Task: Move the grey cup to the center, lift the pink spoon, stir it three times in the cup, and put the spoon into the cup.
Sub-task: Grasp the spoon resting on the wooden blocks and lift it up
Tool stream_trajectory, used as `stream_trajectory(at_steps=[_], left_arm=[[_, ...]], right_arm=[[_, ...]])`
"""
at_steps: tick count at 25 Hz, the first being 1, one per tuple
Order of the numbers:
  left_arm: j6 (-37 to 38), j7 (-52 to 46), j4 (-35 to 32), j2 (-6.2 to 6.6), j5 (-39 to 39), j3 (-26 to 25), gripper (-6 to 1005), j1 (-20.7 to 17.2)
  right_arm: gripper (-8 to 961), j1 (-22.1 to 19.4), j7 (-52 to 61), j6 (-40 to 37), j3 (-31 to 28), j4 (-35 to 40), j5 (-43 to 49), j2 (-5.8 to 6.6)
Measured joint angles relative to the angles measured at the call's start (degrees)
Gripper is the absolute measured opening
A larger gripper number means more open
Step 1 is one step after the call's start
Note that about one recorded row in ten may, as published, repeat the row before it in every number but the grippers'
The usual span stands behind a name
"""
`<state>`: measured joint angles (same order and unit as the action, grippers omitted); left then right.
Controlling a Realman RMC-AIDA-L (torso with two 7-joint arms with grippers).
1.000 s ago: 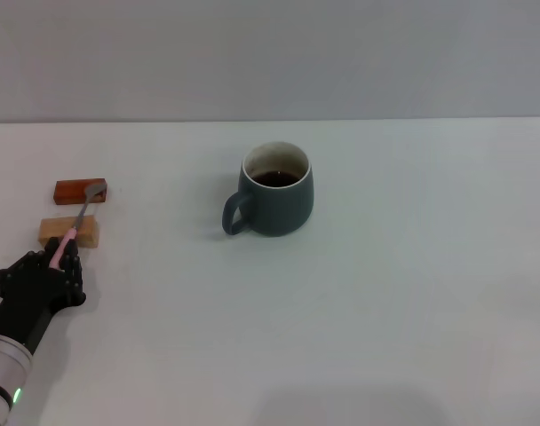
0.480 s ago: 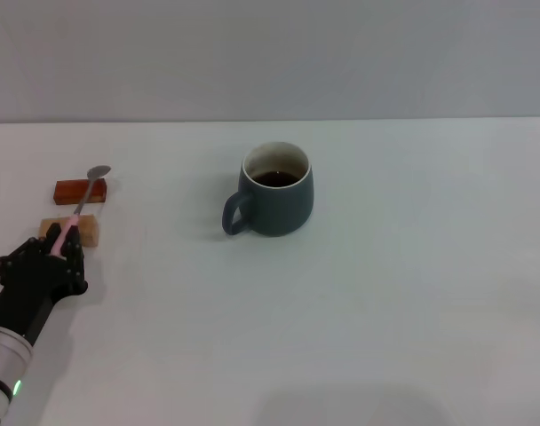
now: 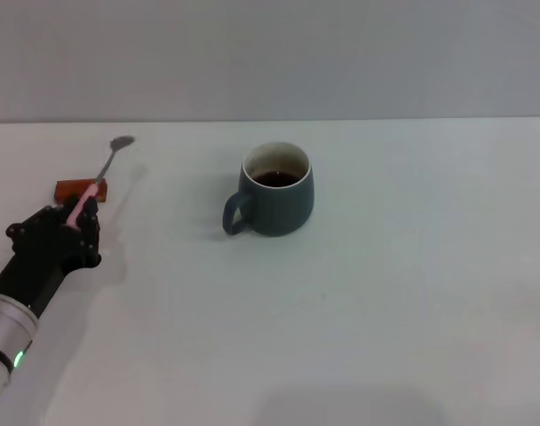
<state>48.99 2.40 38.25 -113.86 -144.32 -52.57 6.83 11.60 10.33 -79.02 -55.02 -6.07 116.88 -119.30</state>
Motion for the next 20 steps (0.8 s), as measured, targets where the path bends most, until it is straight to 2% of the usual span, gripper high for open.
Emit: stream_trajectory(at_steps=[1,3,4,7,8,9,13,14,17,20], left_arm=[[0.0,0.0,0.0,0.0,0.0,0.0,181,0.0],[-4.51,0.0,6.11,1.95,-2.34,-1.2,181,-1.17],[-5.85,0.0,7.51,2.28,-3.12,-1.8,181,-1.53],[-5.85,0.0,7.51,2.28,-3.12,-1.8,182,-1.53],[-8.97,0.0,10.58,2.84,-5.02,-3.22,182,-2.36],[-15.27,0.0,16.77,2.98,-10.2,-6.83,182,-4.42],[-17.89,0.0,19.27,2.76,-12.39,-8.41,183,-5.27],[-22.6,-0.01,24.07,2.6,-15.6,-10.43,183,-6.62],[-28.85,-0.02,31.64,3.32,-18.6,-11.11,183,-8.27],[-32.65,-0.02,35.26,3.94,-20.05,-11.14,184,-8.77]], right_arm=[[818,0.0,-0.01,0.0,0.0,0.0,-0.04,0.01],[818,0.0,-0.01,0.0,0.0,0.0,-0.06,0.02],[818,0.0,-0.02,0.0,0.0,0.0,-0.08,0.03],[818,0.0,-0.03,0.0,0.0,0.01,-0.11,0.04],[818,-0.02,-0.03,0.0,0.0,0.03,-0.14,0.04],[818,-0.06,-0.04,0.0,0.0,0.04,-0.17,0.04],[818,-0.21,-0.05,0.0,0.0,0.11,-0.24,0.04],[818,-0.21,-0.05,0.0,0.0,0.16,-0.24,0.04],[818,-0.28,-0.05,0.0,0.0,0.29,-0.18,0.04],[818,-0.5,-0.05,0.01,0.0,0.31,-0.11,0.04]])
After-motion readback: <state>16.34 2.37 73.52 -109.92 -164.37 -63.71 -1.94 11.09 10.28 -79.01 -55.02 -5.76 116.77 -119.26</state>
